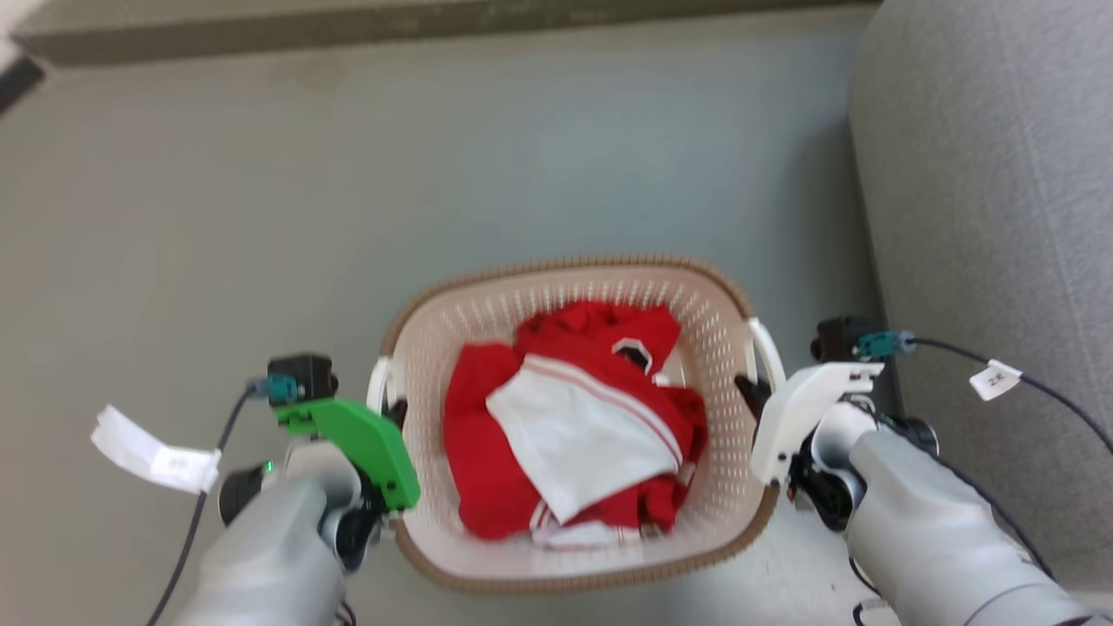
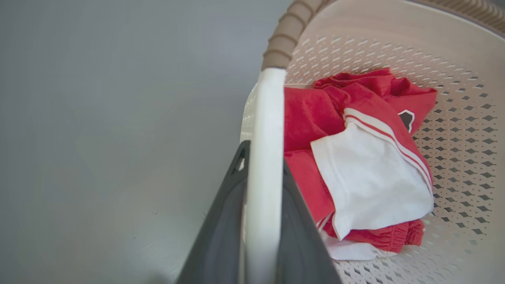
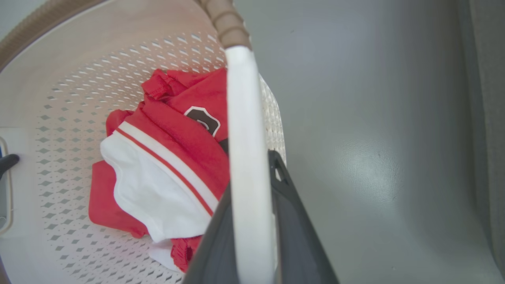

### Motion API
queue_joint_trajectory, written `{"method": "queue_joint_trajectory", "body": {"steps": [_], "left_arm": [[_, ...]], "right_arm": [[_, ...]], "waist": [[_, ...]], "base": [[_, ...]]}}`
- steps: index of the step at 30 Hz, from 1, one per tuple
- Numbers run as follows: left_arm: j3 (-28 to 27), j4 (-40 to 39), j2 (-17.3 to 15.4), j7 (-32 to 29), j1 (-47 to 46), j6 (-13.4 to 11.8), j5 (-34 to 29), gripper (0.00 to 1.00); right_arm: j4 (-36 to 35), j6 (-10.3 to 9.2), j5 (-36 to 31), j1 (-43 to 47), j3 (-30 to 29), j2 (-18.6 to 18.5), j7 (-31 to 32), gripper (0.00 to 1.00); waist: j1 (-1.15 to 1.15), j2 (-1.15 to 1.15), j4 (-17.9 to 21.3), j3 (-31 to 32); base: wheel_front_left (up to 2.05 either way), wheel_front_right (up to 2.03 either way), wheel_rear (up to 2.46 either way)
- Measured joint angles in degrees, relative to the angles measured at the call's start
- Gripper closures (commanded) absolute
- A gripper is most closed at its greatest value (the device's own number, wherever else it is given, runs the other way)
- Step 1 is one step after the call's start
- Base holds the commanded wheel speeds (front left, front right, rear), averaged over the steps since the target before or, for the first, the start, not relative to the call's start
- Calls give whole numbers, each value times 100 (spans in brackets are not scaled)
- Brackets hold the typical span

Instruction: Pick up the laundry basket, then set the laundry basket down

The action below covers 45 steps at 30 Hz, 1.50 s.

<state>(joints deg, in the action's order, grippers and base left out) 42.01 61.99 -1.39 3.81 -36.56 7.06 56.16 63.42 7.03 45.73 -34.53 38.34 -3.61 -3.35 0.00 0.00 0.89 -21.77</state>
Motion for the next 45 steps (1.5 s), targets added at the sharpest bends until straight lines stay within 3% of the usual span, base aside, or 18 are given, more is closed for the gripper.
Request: {"method": "queue_joint_trajectory", "body": {"steps": [24,45], "left_arm": [[322,210,-1,-654,1203,5,515,100],[441,238,-7,-1034,1193,5,704,100]], "right_arm": [[44,-8,495,933,645,5,900,100],[115,-8,732,899,747,4,1206,100]], "waist": [[0,0,133,1928],[0,0,230,2029]], "base": [[0,0,0],[0,0,0]]}}
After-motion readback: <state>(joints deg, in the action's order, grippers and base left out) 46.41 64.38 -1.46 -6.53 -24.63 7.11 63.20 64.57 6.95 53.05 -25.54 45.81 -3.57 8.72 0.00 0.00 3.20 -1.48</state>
